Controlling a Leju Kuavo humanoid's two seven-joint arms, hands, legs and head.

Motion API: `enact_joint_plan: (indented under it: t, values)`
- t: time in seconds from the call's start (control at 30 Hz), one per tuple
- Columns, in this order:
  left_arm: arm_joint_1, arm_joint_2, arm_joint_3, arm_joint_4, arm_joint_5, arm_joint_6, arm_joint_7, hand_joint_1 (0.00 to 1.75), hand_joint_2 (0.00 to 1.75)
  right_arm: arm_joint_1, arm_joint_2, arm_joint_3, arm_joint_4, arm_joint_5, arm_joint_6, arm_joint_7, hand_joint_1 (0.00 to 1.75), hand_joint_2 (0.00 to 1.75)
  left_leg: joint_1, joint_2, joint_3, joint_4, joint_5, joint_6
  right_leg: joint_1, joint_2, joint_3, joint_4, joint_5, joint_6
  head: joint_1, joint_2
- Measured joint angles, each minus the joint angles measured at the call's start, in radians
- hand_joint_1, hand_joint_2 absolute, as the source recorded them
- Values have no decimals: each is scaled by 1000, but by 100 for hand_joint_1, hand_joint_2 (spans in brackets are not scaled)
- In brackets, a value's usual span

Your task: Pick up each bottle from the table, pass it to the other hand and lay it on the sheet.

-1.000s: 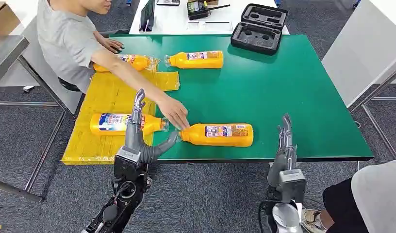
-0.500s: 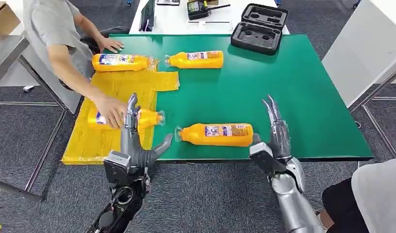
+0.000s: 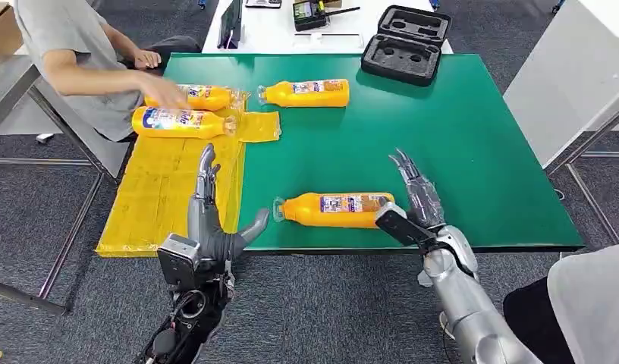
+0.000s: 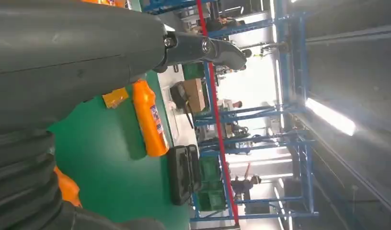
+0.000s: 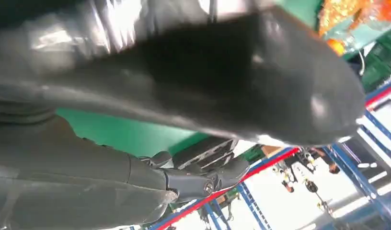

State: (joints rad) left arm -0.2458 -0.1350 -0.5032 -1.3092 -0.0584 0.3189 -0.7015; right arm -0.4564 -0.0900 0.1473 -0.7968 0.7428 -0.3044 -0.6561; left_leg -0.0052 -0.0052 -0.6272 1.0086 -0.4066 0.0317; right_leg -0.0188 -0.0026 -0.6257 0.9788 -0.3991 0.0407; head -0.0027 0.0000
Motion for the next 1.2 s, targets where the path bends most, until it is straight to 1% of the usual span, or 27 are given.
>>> enact_joint_plan:
  t: [0.03,0.07,0.3,0.33,0.6,0.77,0.83,0.87,1.03,1.17,1.2]
  values:
    - [-1,0,0,0,2,0,0,0,175,-9,0,3,14,2,0,0,0,0,0,0,0,0,0,0,0,0,0,0,0,0,0,0]
    - [-1,0,0,0,4,0,0,0,175,-17,-1,6,26,3,0,0,0,175,0,0,0,0,0,0,0,0,0,0,0,0,0,0]
    - [-2,0,0,0,5,5,0,0,175,-56,0,27,78,18,9,-5,0,175,0,0,0,0,0,0,0,0,0,0,0,0,0,0]
    - [-2,0,0,0,5,5,0,0,175,-59,0,29,82,17,9,-8,0,0,0,0,0,0,0,0,0,0,0,0,0,0,0,0]
    - [-4,0,0,0,6,7,0,0,175,-64,2,33,105,7,9,-24,0,0,0,0,0,0,0,0,0,0,0,0,0,0,0,0]
    - [-5,0,-1,0,8,11,0,0,175,-69,2,39,116,19,10,-22,0,0,0,0,0,0,0,0,0,0,0,0,0,0,0,0]
    - [-6,0,-2,0,9,12,0,0,175,-78,1,49,123,33,28,-9,0,0,0,0,0,0,0,0,0,0,0,0,0,0,0,0]
    - [-7,0,-2,0,9,12,0,0,175,-82,1,55,127,41,39,-1,0,175,0,0,0,0,0,0,0,0,0,0,0,0,0,0]
    - [-11,0,-3,0,9,7,0,0,175,-107,-1,84,154,64,102,22,0,175,0,0,0,0,0,0,0,0,0,0,0,0,0,0]
    - [-13,0,-7,0,9,11,0,0,175,-121,-1,95,176,61,126,30,0,175,0,0,0,0,0,0,0,0,0,0,0,0,0,0]
    - [-13,0,-7,0,9,11,0,0,175,-122,-1,98,179,60,126,30,0,0,0,0,0,0,0,0,0,0,0,0,0,0,0,0]
